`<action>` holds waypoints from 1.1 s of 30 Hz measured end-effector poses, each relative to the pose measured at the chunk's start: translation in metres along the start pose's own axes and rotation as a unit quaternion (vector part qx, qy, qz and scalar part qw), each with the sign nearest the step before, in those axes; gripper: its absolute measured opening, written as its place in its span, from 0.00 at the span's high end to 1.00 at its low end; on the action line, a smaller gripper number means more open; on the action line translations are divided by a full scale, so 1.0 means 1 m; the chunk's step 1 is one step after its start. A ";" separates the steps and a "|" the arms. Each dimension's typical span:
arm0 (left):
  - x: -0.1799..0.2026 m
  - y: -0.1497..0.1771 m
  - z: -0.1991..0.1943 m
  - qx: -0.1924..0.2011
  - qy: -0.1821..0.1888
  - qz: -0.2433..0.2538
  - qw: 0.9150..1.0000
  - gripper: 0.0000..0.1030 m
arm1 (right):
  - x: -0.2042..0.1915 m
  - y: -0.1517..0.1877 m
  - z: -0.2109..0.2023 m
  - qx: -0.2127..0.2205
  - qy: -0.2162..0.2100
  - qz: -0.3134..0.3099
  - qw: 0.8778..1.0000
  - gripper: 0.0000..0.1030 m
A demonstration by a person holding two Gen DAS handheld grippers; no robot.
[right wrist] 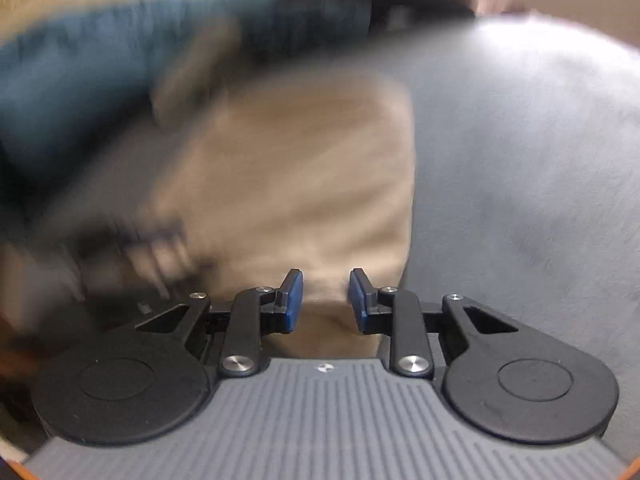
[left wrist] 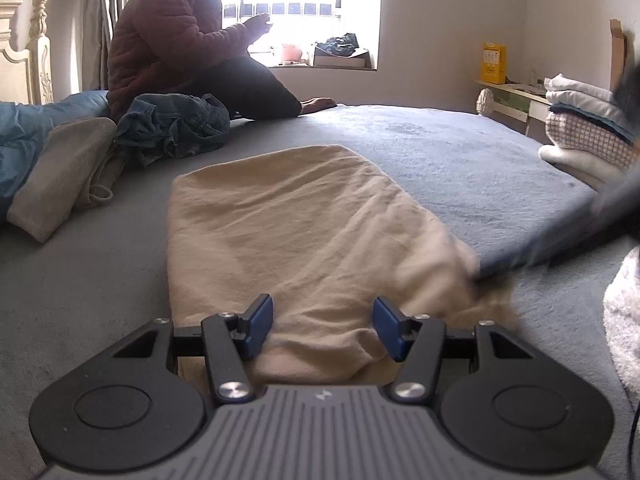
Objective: Fold clothes
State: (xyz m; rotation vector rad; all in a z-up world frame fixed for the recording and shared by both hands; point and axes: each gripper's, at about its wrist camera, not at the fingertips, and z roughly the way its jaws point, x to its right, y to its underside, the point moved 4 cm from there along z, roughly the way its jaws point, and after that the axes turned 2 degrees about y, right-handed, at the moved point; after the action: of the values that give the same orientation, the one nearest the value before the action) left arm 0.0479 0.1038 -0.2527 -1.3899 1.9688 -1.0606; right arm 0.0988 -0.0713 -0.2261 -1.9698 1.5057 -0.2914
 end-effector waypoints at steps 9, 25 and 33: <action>-0.010 -0.003 -0.001 0.000 0.021 -0.035 0.999 0.43 | 0.003 -0.026 -0.021 0.043 -0.021 0.055 0.997 0.75; -0.018 -0.006 -0.003 -0.006 0.042 -0.074 0.996 0.41 | 0.032 -0.120 0.036 0.078 0.005 0.076 0.994 0.74; -0.021 -0.003 -0.004 -0.002 0.055 -0.082 0.995 0.41 | 0.053 -0.139 0.114 0.025 0.061 0.099 0.993 0.72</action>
State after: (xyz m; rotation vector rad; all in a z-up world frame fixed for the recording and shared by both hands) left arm 0.0540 0.1239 -0.2486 -1.5488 1.9599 -1.2306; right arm 0.2850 -0.0613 -0.2411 -1.7749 1.7398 -0.3672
